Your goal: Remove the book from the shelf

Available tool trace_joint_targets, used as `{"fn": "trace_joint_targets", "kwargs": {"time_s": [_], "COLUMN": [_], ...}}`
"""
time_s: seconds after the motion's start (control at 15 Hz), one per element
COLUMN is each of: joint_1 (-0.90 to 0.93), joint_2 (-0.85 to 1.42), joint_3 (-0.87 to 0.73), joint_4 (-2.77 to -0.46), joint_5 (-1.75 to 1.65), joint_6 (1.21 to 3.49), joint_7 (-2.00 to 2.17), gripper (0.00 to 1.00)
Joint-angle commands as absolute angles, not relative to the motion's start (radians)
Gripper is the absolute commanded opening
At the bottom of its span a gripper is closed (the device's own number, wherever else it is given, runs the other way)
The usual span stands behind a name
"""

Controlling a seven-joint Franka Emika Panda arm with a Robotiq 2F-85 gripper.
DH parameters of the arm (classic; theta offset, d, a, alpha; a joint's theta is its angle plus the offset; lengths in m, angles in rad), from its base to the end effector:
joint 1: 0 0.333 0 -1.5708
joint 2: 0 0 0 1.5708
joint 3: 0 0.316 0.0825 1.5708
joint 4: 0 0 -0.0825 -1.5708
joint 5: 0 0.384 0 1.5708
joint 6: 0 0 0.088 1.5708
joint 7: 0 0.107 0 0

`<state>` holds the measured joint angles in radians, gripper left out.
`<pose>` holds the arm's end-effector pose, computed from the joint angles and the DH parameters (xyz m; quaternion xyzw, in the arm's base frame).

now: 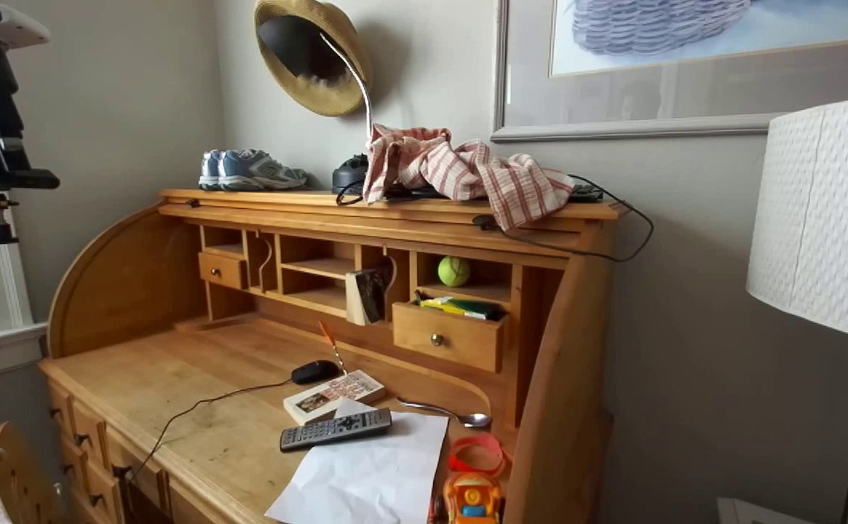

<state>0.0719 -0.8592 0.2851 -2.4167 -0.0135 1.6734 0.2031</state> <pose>0.2786 0.1291 0.5817 0.9918 0.0342 0.0723 0.0997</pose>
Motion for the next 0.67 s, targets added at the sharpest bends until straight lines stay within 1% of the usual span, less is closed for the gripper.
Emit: {"fn": "trace_joint_targets", "kwargs": {"time_s": [0.0,0.33,0.6], "joint_1": [0.079,0.027,-0.111], "joint_2": [-0.902,-0.917,-0.844], "joint_3": [0.234,0.149,0.072], "joint_4": [-2.502,-2.657,-2.755], "joint_5": [-0.077,-0.228,-0.337], "joint_6": [1.884,2.291,2.555], "joint_7": [0.172,0.108,0.079], "gripper": [1.00,1.00,1.00]}}
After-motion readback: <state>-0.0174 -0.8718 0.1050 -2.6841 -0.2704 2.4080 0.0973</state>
